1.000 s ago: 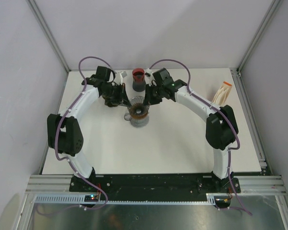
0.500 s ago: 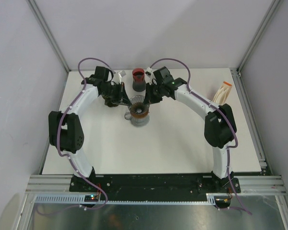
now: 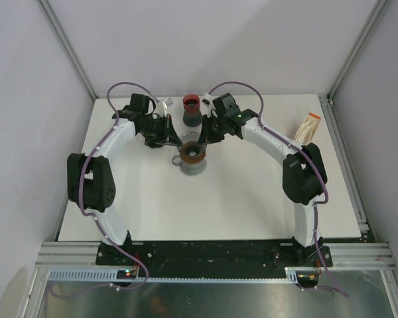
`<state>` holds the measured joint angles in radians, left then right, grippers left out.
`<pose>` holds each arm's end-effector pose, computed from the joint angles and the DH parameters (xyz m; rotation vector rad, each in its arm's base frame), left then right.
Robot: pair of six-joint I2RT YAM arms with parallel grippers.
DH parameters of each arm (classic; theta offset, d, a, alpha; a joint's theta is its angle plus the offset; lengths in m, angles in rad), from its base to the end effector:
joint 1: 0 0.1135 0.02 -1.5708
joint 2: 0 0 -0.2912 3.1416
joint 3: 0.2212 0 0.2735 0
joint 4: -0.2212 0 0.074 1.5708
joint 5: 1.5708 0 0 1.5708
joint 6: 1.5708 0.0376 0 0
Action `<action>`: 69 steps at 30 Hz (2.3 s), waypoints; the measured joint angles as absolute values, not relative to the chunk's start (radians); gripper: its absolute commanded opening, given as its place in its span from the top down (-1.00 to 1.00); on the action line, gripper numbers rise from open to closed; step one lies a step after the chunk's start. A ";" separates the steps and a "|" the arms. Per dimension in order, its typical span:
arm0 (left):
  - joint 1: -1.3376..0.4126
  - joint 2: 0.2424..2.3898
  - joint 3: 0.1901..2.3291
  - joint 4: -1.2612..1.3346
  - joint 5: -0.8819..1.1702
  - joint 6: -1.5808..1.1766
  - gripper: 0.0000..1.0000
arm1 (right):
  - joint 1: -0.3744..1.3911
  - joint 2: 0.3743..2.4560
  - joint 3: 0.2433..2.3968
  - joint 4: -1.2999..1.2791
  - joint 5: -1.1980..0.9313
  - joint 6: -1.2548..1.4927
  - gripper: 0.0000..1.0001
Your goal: Place the coffee filter in the dripper
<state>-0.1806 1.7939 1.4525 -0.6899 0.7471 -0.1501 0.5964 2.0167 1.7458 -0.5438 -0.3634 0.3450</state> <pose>0.3969 -0.0984 0.2775 0.3123 2.5219 -1.0917 0.4009 0.2883 0.2832 -0.4928 2.4497 0.8569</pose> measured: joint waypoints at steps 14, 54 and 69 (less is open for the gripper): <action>-0.176 1.790 1.415 -0.648 0.767 -0.149 1.00 | 0.596 1.991 1.681 -0.468 -0.356 0.366 1.00; -0.183 1.825 1.564 -0.743 0.649 -0.068 -0.06 | 0.620 2.007 1.760 -0.564 -0.331 0.331 0.58; -0.183 1.825 1.587 -0.748 0.631 -0.043 -0.11 | 0.621 2.057 1.832 -0.624 -0.323 0.295 0.11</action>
